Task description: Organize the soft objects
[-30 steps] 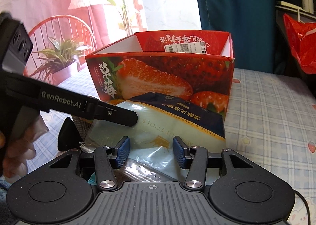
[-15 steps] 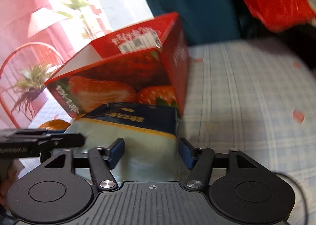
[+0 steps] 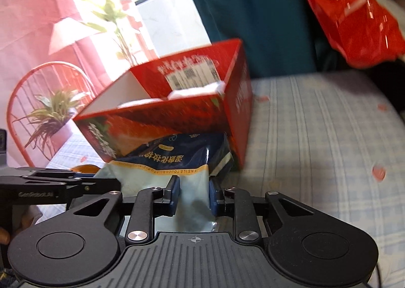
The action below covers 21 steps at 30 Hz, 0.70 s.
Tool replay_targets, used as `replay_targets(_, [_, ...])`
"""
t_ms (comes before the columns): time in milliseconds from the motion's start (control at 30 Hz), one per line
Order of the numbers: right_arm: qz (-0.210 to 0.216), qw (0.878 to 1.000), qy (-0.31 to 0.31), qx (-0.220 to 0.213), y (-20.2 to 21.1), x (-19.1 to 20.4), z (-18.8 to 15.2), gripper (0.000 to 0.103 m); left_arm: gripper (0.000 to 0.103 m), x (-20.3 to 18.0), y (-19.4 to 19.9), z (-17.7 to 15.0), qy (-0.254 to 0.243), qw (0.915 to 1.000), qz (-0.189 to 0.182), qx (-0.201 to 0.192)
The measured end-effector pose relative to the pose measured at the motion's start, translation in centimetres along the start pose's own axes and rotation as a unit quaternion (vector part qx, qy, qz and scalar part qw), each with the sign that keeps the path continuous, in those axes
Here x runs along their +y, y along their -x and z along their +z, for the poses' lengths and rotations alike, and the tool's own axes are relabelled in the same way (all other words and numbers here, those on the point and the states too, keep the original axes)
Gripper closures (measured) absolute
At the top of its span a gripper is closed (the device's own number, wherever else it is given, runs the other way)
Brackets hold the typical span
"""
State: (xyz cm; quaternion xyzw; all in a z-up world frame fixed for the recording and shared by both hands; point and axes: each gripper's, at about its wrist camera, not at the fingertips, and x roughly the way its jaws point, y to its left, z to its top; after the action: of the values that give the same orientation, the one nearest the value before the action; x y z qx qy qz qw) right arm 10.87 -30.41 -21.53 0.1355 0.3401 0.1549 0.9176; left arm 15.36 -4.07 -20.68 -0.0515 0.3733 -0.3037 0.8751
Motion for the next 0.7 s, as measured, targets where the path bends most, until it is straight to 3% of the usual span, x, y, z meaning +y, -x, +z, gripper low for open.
replay_targets(367, [0.022, 0.997, 0.054, -0.044, 3.9, 2.9, 3.3, 0.083, 0.085, -0.3, 4.6, 2.3, -0.013, 0.9986, -0.009, -0.050])
replay_targets(700, [0.039, 0.994, 0.074, -0.073, 3.8, 4.8, 7.7, 0.083, 0.085, 0.0, 7.0, 5.6, -0.019, 0.9956, -0.006, -0.092])
